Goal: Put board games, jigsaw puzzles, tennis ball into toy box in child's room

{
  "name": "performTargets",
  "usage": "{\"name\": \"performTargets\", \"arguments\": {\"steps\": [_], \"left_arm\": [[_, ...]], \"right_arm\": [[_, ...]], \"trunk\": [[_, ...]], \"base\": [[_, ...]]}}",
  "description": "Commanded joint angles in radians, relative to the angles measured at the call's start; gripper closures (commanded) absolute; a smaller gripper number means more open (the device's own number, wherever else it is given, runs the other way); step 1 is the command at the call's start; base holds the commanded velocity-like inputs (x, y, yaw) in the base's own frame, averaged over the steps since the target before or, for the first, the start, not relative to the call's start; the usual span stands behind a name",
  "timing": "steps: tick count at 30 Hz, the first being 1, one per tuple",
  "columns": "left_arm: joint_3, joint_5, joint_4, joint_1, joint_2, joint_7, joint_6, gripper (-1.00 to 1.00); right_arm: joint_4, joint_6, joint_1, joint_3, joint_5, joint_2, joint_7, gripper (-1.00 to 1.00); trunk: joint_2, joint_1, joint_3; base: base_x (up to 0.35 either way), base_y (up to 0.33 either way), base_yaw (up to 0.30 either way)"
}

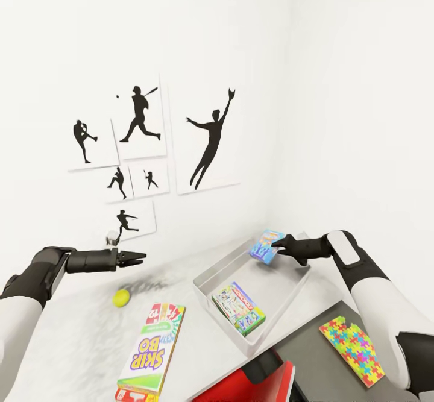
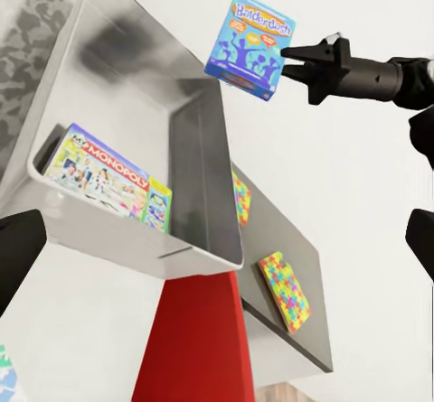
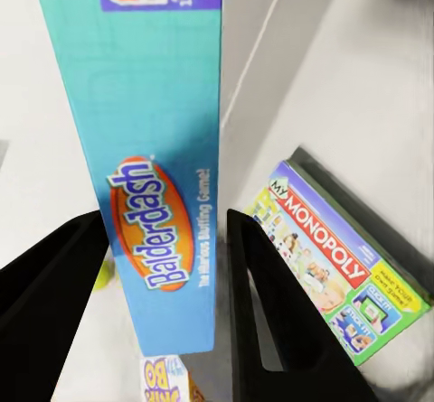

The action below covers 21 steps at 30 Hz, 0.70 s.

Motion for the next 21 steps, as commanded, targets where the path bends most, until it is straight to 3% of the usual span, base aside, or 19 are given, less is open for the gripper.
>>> {"name": "performTargets", "arguments": {"steps": [1,6,13,16,21], "left_arm": [[0.004,-0.008,-0.001,0.000,-0.001,-0.008,0.011,-1.00],[0.004,0.003,-0.001,0.000,-0.002,-0.008,0.012,-1.00],[0.004,0.006,0.001,0.008,-0.001,-0.008,0.012,-1.00],[0.005,0.006,0.001,0.010,0.000,-0.008,0.013,-1.00],[0.005,0.006,0.001,0.010,0.000,-0.008,0.013,-1.00]], "right_arm": [[0.000,0.003,-0.002,-0.002,-0.016,0.000,-0.019,1.00],[0.004,0.003,-0.007,-0.003,-0.016,0.006,-0.063,1.00],[0.005,0.003,-0.008,0.004,-0.016,0.014,-0.070,1.00],[0.005,0.003,-0.008,0.046,-0.016,0.015,-0.071,1.00],[0.008,0.003,-0.009,0.076,-0.018,0.016,-0.071,1.00]], "trunk": [[-0.001,0.000,-0.002],[-0.001,0.000,-0.010],[-0.001,0.000,-0.022],[-0.001,0.000,-0.027],[-0.001,0.000,-0.035]], "base": [[0.000,0.000,0.000],[0.000,0.000,0.000],[0.000,0.000,0.000],[0.000,0.000,0.000],[0.000,0.000,0.000]]}}
